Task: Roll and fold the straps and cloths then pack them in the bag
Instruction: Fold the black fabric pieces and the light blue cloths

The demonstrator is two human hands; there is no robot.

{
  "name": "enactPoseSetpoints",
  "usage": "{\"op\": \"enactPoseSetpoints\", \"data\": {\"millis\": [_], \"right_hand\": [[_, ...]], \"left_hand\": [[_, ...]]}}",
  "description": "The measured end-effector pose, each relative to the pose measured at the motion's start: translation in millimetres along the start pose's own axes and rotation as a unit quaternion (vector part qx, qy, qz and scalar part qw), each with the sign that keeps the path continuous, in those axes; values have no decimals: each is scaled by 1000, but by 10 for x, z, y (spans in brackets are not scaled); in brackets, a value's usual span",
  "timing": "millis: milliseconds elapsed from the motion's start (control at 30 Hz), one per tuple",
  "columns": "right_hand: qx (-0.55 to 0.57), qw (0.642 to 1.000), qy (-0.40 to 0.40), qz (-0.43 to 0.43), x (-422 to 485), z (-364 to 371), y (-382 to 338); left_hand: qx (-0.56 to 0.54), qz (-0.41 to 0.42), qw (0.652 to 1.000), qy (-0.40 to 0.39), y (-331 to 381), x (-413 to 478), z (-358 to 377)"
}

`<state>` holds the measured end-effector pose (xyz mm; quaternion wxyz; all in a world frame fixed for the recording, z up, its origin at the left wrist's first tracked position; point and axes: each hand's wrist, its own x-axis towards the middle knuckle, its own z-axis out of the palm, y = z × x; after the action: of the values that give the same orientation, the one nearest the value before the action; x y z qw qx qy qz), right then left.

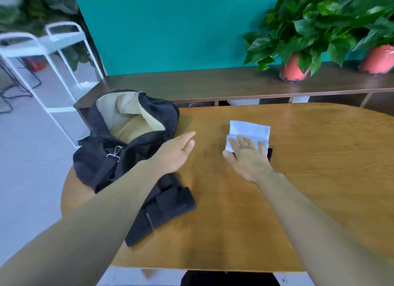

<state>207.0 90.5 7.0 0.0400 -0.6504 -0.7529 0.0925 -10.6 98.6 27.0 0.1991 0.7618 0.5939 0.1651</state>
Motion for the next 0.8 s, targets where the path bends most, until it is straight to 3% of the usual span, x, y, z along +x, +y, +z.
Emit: {"op": "enactPoseSetpoints", "data": {"millis": [233, 333, 467, 633, 800], "right_hand": [[26, 994, -15, -105, -524, 236, -877], [53, 990, -18, -133, -614, 353, -1218], [71, 986, -29, -147, -670, 517, -1478], [84, 984, -74, -139, -613, 604, -1586], [86, 984, -100, -119, -576, 728, -1519]], "left_hand": [[-83, -28, 995, 36, -536, -936, -191], [-37, -31, 996, 78, -662, -1251, -106], [77, -76, 985, 137, -795, -1509, 80], [85, -161, 974, 134, -934, -1599, 321], [69, -166, 971, 159, -847, -1614, 572]]}}
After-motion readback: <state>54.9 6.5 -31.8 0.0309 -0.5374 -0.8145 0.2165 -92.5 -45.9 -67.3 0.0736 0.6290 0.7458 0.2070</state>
